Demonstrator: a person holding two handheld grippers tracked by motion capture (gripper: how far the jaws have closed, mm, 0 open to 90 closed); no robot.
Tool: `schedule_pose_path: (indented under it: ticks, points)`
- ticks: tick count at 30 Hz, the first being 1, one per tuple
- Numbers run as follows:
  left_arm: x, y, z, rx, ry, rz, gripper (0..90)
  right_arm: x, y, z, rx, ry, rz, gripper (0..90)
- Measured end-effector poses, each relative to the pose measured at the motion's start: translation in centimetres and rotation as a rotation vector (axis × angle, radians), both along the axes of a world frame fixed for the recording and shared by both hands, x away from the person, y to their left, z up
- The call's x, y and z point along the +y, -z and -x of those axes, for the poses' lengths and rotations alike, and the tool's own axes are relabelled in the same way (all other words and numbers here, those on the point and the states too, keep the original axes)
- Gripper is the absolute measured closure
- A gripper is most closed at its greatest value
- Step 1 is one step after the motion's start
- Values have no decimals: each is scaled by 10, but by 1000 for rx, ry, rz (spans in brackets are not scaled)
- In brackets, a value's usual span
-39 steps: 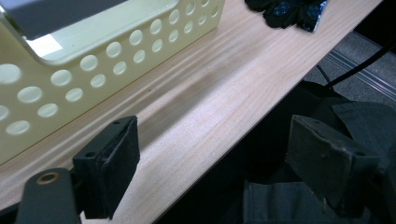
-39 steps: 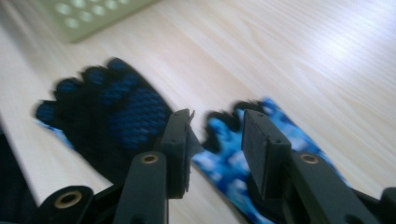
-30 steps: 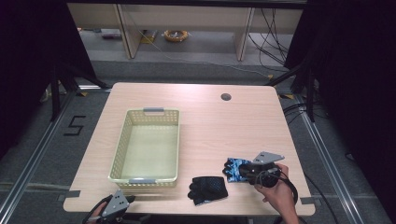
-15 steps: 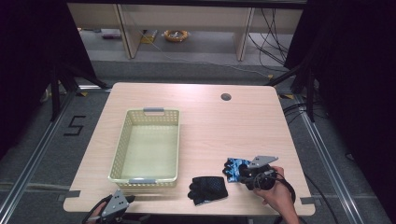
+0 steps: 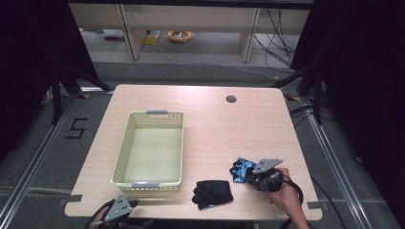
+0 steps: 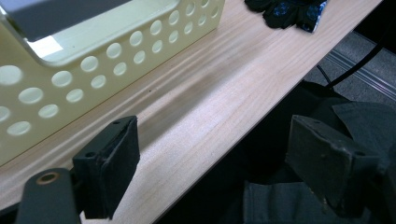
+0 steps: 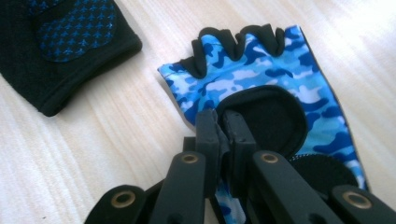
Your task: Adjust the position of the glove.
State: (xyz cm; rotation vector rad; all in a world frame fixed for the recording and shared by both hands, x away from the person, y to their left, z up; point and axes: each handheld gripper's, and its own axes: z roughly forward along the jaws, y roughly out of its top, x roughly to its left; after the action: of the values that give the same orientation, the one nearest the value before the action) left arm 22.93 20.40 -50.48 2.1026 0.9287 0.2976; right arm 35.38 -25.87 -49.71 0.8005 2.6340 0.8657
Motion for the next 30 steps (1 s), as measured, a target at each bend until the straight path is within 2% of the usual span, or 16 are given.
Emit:
schedule_pose_path:
  ticks: [1, 2, 4, 5, 7, 8, 9, 10, 13, 16, 18, 19, 22, 24, 27, 30]
  points:
    - [0, 0, 1, 9, -11, 9, 169, -1, -1, -1, -13, -5, 5, 871]
    - [0, 1, 0, 11, -12, -2, 169, -2, -5, -1, -14, -6, 3, 872]
    - [0, 1, -1, -3, -10, -15, 169, -5, -14, -2, -49, 5, -18, 872]
    - [0, 1, -1, -3, -10, -15, 169, -5, -14, -2, -49, 5, -18, 872]
    - [0, 1, 0, 2, -13, 10, 169, -5, -22, -2, -74, 14, -27, 872]
    - [0, 1, -1, 2, -14, 10, 169, -2, -31, 0, -109, -6, -36, 872]
    - [0, 1, -1, -1, -13, 14, 169, 0, -35, 2, -115, -18, -46, 872]
    - [2, 0, -2, -10, -13, -17, 169, 1, -41, 3, -124, -42, -48, 872]
    - [1, 1, -2, -11, -16, -16, 169, 9, -50, 8, -142, -76, -70, 872]
    - [2, -2, -1, 13, 8, -8, 169, 24, -62, 14, -169, -168, -109, 872]
    - [2, -1, 0, 20, -5, 12, 169, 39, -66, 23, -169, -210, -119, 872]
    - [2, -1, 0, 20, -5, 12, 169, 39, -66, 23, -169, -210, -119, 872]
    - [2, -1, -1, 22, -10, 3, 169, 51, -67, 31, -166, -258, -131, 872]
    - [0, 0, 0, 12, -27, 30, 169, 58, -66, 36, -162, -288, -136, 872]
    - [2, 0, -1, 21, -13, 1, 169, 65, -63, 44, -144, -335, -147, 872]
    - [4, -1, -2, 4, 2, -20, 169, 68, -57, 50, -124, -357, -142, 872]
